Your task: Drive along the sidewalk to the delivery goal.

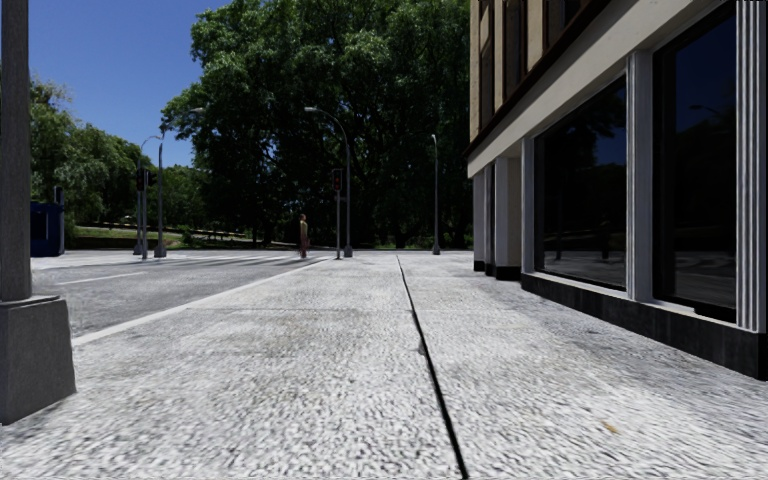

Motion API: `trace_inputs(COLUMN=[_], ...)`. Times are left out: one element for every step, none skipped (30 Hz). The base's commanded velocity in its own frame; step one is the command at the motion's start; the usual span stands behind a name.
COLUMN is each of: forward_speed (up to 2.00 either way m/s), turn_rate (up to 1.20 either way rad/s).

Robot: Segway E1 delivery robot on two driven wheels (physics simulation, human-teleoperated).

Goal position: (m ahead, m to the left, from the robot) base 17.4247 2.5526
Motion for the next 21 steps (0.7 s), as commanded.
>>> trace_inputs(forward_speed=[2.0, 2.0, 2.0, 2.0, 2.0, 2.0, 2.0, 2.0, 2.0, 2.0, 2.0, 2.0, 2.0, 2.0, 2.0, 2.0, 2.0, 2.0, 2.0, 2.0, 2.0], turn_rate=[0.0, 0.0, 0.0, 0.0, 0.0, 0.0, 0.0, 0.0, 0.0, 0.0, 0.0, 0.0, 0.0, 0.0, 0.0, 0.0, 0.0, 0.0, 0.0, 0.0, 0.0])
